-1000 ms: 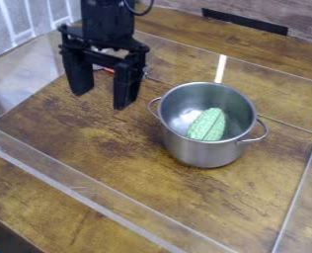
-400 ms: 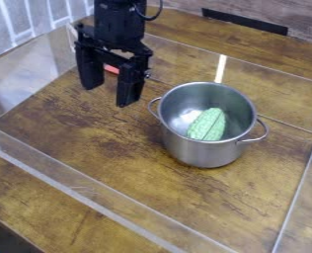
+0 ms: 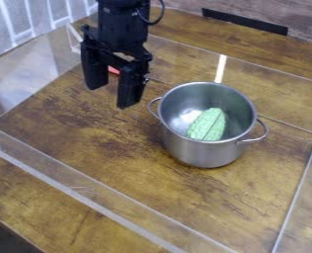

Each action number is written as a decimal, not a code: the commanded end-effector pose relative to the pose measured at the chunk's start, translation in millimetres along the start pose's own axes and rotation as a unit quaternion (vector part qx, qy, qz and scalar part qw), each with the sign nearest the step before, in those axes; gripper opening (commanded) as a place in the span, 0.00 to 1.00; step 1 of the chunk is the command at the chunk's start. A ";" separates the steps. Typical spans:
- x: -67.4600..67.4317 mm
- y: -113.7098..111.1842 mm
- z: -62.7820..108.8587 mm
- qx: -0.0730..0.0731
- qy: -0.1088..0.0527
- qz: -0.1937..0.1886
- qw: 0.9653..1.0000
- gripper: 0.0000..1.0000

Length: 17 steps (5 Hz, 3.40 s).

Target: Move the pink spoon to the left

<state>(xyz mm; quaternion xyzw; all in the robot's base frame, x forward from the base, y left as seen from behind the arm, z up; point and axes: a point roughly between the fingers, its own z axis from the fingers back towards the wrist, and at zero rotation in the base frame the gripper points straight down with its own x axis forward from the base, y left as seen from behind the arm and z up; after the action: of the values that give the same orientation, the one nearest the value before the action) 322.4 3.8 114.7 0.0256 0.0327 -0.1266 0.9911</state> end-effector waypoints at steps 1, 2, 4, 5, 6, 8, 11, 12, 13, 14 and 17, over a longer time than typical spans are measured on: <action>11.8 3.0 14.2 0.015 -0.036 -0.035 0.999 1.00; 15.5 5.1 11.9 0.021 -0.040 -0.076 0.996 1.00; 19.9 8.7 9.2 0.027 -0.042 -0.099 0.994 0.00; 21.7 8.2 13.0 0.006 -0.047 -0.098 0.994 1.00; 21.1 8.0 17.6 -0.008 -0.050 -0.100 0.994 1.00; 21.6 13.8 13.7 -0.003 -0.048 -0.118 0.992 1.00; 22.3 12.4 15.5 -0.016 -0.048 -0.127 0.991 1.00; 20.5 9.9 22.8 -0.024 -0.052 -0.126 0.990 1.00; 21.1 11.8 20.4 -0.024 -0.051 -0.132 0.990 0.00; 21.3 13.8 18.6 -0.023 -0.049 -0.137 0.989 0.00; 40.0 5.9 41.0 -0.003 -0.081 -0.100 0.992 0.00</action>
<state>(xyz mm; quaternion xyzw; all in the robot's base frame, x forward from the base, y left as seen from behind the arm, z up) 358.2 0.7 134.0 0.0002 -0.0141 -0.2222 0.9749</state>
